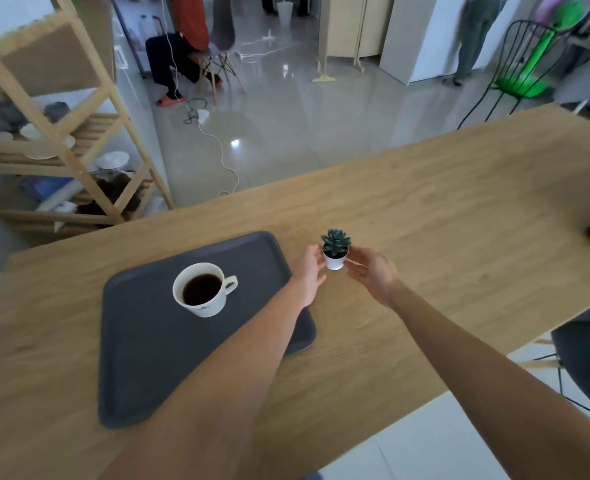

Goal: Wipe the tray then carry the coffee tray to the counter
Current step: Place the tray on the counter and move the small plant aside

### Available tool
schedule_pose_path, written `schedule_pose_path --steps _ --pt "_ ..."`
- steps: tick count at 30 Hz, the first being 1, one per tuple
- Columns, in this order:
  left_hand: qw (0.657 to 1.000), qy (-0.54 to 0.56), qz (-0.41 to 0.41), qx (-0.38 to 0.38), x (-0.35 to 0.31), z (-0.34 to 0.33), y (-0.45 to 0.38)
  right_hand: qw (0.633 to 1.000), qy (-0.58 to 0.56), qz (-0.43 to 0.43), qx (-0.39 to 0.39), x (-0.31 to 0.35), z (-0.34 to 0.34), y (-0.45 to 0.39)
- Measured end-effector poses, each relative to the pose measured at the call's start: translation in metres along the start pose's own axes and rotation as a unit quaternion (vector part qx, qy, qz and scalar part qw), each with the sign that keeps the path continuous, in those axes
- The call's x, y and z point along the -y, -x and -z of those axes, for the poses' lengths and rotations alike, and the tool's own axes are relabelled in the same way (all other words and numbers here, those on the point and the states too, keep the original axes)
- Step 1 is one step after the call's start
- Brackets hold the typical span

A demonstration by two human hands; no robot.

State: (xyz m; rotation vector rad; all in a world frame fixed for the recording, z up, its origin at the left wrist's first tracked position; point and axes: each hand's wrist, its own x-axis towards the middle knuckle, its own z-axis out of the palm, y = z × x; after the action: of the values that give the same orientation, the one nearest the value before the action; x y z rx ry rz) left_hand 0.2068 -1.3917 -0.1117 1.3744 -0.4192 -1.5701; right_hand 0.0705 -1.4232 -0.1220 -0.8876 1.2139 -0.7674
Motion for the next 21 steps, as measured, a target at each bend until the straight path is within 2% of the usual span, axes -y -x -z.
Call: schedule_pose_path --steps 5,11,16,21 --pt "0.998 0.013 -0.053 -0.011 -0.055 0.018 0.017 0.999 0.008 0.025 0.045 0.05 -0.036 -0.009" --pt "0.985 0.026 -0.143 -0.089 -0.131 0.106 0.055 0.982 0.049 0.045 0.179 0.102 -0.154 -0.026" --pt "0.965 0.075 -0.174 -0.181 -0.154 0.218 0.09 0.952 0.089 0.033 0.29 0.087 -0.29 -0.029" --pt "0.944 0.112 -0.165 -0.261 -0.146 0.326 0.113 0.931 0.125 -0.009 0.342 0.042 -0.406 -0.016"
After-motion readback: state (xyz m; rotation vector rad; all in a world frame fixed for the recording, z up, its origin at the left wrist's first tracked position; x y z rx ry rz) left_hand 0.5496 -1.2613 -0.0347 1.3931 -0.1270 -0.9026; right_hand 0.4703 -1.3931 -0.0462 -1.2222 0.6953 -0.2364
